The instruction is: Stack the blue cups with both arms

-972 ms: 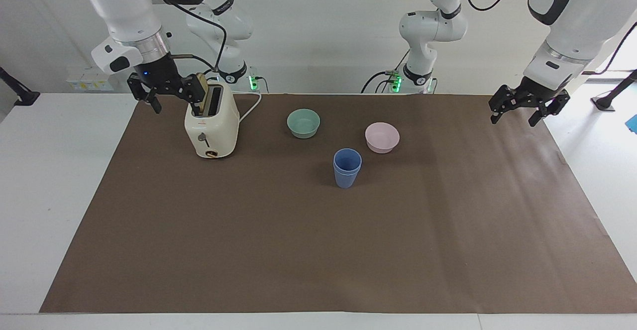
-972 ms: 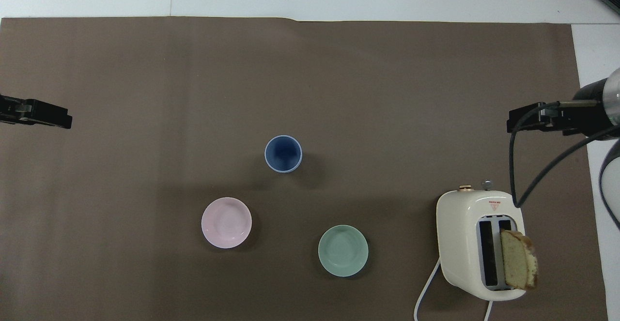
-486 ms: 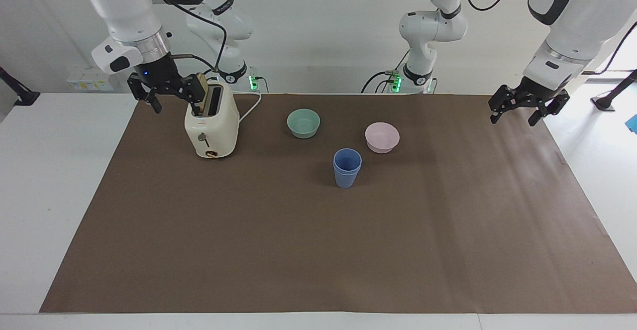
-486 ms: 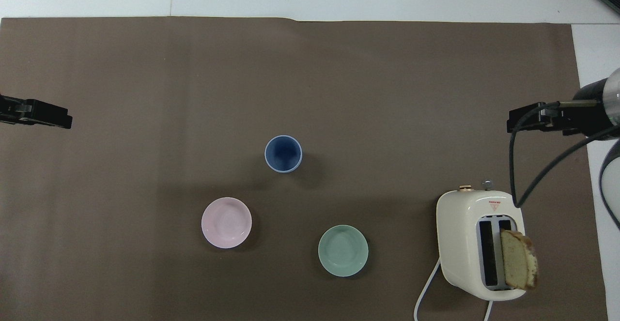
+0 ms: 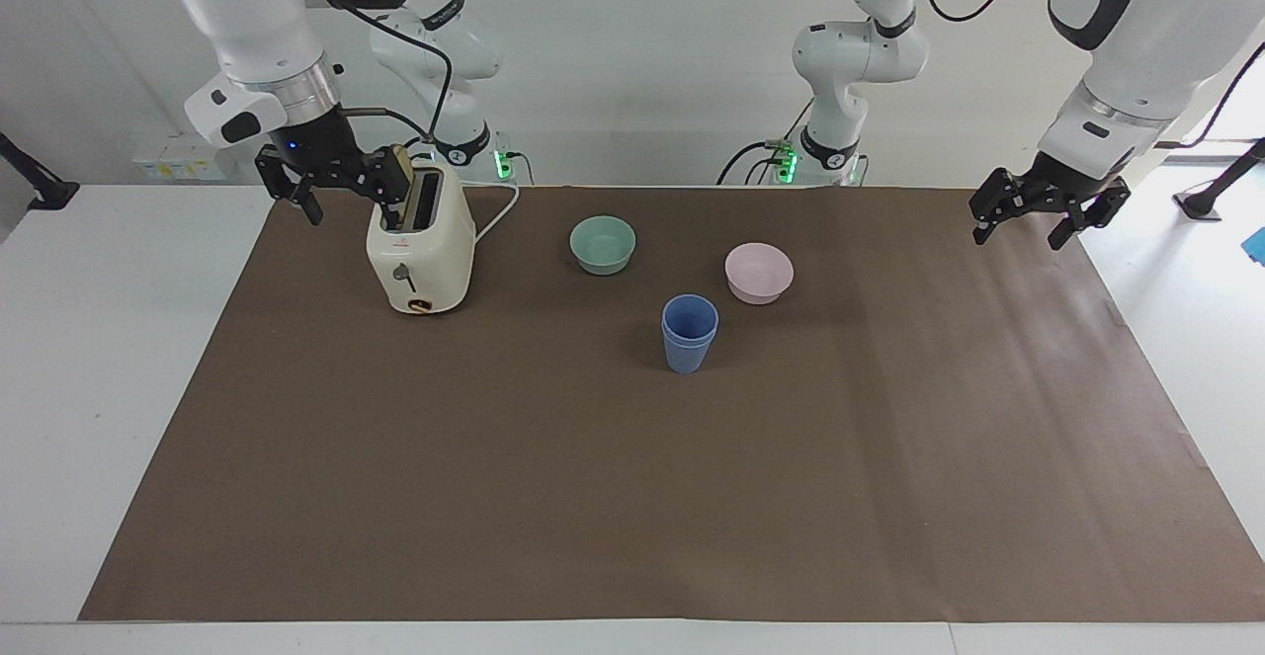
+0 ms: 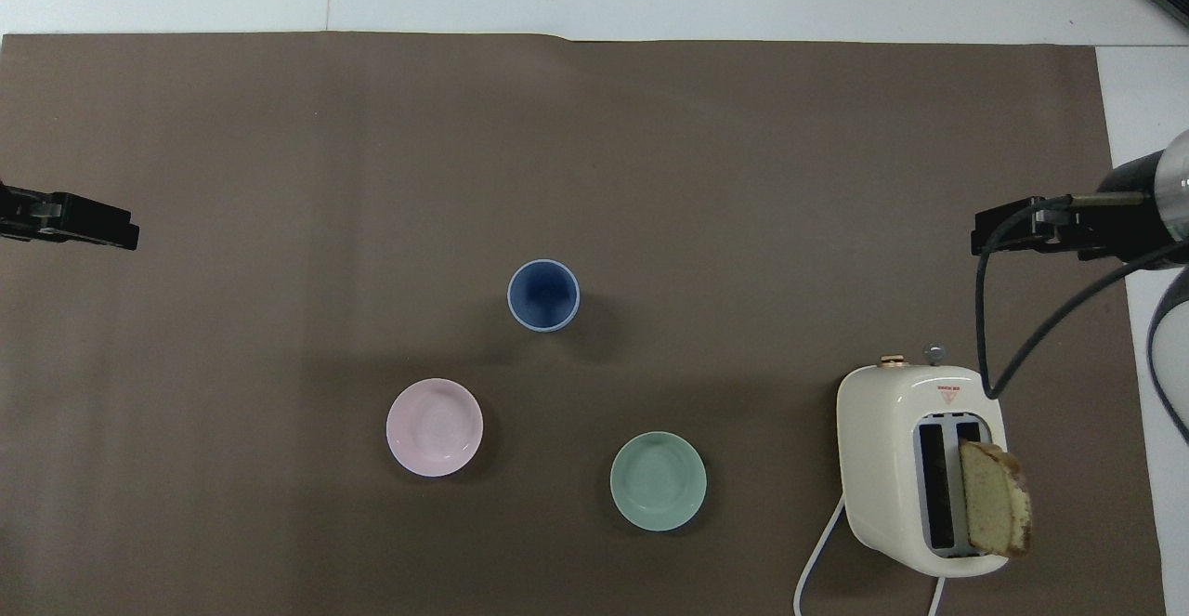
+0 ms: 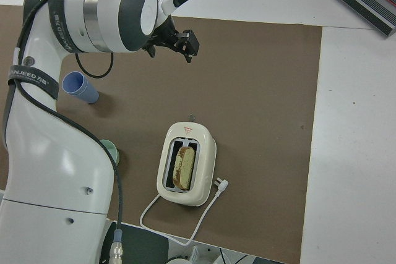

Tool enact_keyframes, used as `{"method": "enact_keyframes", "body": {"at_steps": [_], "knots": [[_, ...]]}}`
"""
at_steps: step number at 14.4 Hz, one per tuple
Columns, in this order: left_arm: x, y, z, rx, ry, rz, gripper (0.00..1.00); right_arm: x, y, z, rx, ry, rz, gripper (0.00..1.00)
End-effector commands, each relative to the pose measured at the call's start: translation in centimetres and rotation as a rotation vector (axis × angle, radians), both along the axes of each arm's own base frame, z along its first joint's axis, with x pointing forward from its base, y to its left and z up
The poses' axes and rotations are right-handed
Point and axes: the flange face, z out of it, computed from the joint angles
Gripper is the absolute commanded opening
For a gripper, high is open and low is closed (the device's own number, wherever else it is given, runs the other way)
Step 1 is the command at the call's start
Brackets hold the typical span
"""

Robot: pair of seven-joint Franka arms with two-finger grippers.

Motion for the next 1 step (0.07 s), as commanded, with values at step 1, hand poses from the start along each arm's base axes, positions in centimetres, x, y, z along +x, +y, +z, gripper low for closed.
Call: {"method": "enact_keyframes", "body": {"at_steps": [1], "knots": [[-0.32, 0.21, 0.3, 0.004, 0.009, -0.005, 1.0, -0.59, 0.11, 0.05, 0.012, -0.014, 0.026, 1.0]]}}
